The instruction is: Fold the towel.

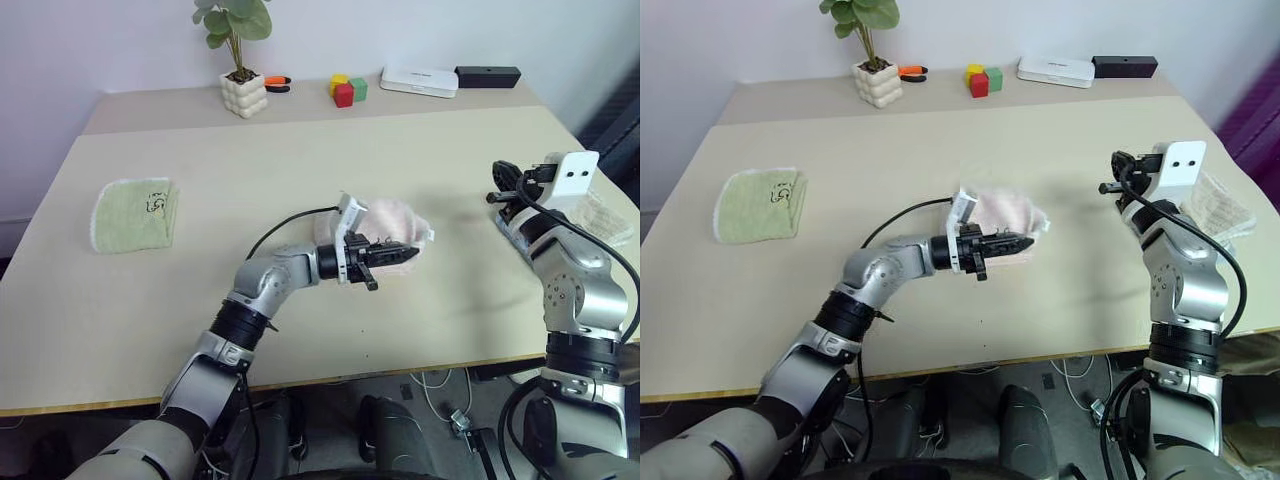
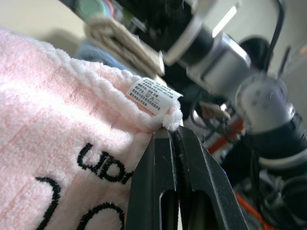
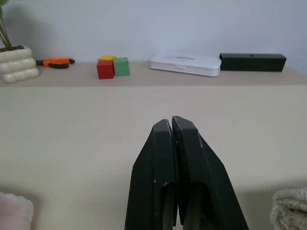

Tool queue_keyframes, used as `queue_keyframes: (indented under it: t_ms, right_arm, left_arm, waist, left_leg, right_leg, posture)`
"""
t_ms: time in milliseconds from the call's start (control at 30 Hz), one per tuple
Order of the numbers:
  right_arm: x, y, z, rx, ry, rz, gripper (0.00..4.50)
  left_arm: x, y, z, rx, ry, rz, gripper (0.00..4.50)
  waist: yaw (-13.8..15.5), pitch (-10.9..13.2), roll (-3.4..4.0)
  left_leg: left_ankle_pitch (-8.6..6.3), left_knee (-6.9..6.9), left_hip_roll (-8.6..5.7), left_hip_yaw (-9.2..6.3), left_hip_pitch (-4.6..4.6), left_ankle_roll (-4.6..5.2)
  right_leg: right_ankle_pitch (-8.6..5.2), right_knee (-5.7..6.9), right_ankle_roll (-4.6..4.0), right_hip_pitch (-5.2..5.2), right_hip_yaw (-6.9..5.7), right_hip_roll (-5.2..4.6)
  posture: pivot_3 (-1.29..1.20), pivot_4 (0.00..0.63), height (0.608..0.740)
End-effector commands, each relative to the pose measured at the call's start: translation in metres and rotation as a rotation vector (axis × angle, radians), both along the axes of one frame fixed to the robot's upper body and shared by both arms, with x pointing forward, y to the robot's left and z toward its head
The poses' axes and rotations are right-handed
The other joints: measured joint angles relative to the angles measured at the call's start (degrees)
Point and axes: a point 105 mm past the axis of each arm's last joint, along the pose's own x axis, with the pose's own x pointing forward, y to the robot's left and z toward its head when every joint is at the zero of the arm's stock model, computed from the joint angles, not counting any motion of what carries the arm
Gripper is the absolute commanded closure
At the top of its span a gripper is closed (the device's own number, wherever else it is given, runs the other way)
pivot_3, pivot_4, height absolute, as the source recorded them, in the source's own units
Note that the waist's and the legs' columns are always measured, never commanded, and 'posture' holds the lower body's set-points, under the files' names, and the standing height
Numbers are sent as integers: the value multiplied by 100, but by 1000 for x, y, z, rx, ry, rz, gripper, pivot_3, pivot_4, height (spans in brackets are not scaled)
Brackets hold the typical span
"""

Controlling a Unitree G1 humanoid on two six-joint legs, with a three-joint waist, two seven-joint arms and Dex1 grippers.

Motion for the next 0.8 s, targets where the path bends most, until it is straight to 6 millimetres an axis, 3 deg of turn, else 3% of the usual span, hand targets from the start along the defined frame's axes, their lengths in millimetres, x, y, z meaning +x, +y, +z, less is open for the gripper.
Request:
queue_keyframes:
  t_ms: [33,200,233,333,400,533,633,767,800]
  right_arm:
    - [-7,4,15,5,-56,-1,4500]
    - [-7,7,18,2,-62,1,4500]
    - [-6,8,18,1,-64,4,4500]
    - [-5,16,19,-3,-64,49,4500]
    - [-5,19,19,-13,-66,63,4500]
    - [-3,25,19,-20,-69,94,4500]
    - [-9,35,27,-34,-110,200,4500]
    - [-33,55,38,-2,-155,468,4500]
    - [-37,57,41,5,-166,503,3956]
  left_arm:
    - [4,-10,11,-16,-53,-8,4484]
    - [-1,-19,6,-23,-29,-69,4484]
    - [-3,-19,5,-23,-25,-88,4222]
    - [-9,-18,1,5,-17,-128,3085]
    - [-13,-18,-1,17,-47,-153,2084]
    - [-1,-18,4,7,-91,-64,27]
    - [-5,-10,33,-131,-72,-92,27]
    - [-11,10,82,-326,-97,-76,27]
    - [-13,15,88,-346,-90,-78,0]
  waist:
    - [-6,1,-2]
    - [-13,3,-3]
    - [-14,3,-3]
    - [-16,4,-4]
    - [-18,4,-3]
    - [-5,4,-4]
    - [-18,8,-7]
    - [-17,17,-3]
    - [-16,18,-4]
  left_leg:
    - [-3,3,0,0,-1,4]
    - [-5,4,-1,0,-5,10]
    - [-5,3,0,0,-6,10]
    - [-4,4,0,0,-5,10]
    - [-4,5,0,0,-5,11]
    - [-4,7,-1,-1,-6,12]
    - [-6,12,0,-1,-9,15]
    - [-6,10,2,-4,-10,15]
    - [-6,10,2,-5,-9,15]
  right_leg:
    - [0,0,0,0,0,-1]
    - [0,0,1,-2,-1,-1]
    - [0,1,1,-3,-1,0]
    - [1,3,2,-4,-1,1]
    - [1,3,2,-3,-1,0]
    - [1,3,3,-2,-1,-1]
    - [4,4,8,-2,-1,-1]
    - [10,6,19,-4,-1,0]
    - [10,7,21,-2,-2,1]
  posture:
    - [0,150,740]
    - [0,150,740]
    - [0,150,740]
    - [0,150,740]
    - [0,150,740]
    - [0,150,740]
    - [0,150,740]
    - [0,150,740]
    - [0,150,740]
